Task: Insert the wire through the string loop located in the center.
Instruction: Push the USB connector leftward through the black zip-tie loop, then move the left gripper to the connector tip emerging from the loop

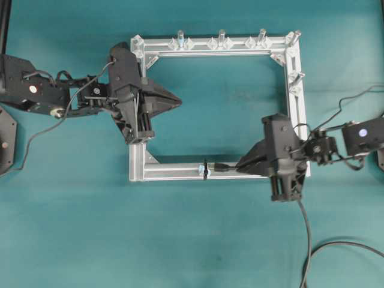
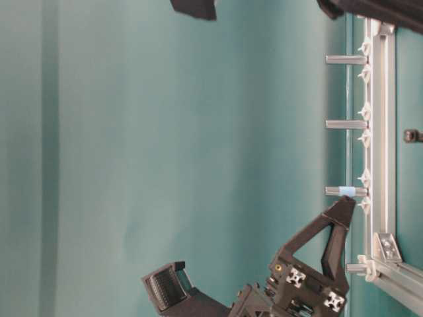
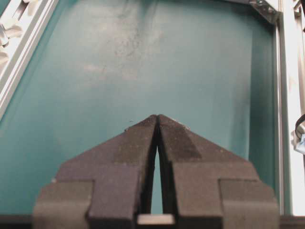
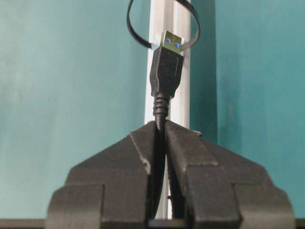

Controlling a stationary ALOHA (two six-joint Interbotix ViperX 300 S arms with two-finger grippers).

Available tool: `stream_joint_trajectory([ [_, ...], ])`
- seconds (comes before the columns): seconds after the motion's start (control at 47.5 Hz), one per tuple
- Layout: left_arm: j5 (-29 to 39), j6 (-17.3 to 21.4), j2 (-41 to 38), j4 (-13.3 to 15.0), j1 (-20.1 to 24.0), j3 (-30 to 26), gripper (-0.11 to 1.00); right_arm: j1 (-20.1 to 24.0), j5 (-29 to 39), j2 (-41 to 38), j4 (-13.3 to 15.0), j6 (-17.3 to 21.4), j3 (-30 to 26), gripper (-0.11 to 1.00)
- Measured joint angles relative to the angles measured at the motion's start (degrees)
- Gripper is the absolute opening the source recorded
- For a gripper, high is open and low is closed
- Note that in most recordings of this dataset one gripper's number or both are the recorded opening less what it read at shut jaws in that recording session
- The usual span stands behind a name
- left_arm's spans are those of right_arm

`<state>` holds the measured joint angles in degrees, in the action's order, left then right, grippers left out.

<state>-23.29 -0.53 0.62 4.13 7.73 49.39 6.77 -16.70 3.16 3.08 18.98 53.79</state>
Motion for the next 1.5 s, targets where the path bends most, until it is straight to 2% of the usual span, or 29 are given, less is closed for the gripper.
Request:
stream_joint_trajectory([
  [0.653, 0.0, -0.09, 0.09, 0.0, 0.09, 0.0, 0.0, -0.97, 0.0, -7.12, 0.0, -0.09, -8.09, 0.07],
  [1.495, 0.0, -0.09, 0.09, 0.0, -0.79, 0.26, 0.0, -1.32, 0.35, -7.73, 0.0, 0.0, -8.44, 0.07],
])
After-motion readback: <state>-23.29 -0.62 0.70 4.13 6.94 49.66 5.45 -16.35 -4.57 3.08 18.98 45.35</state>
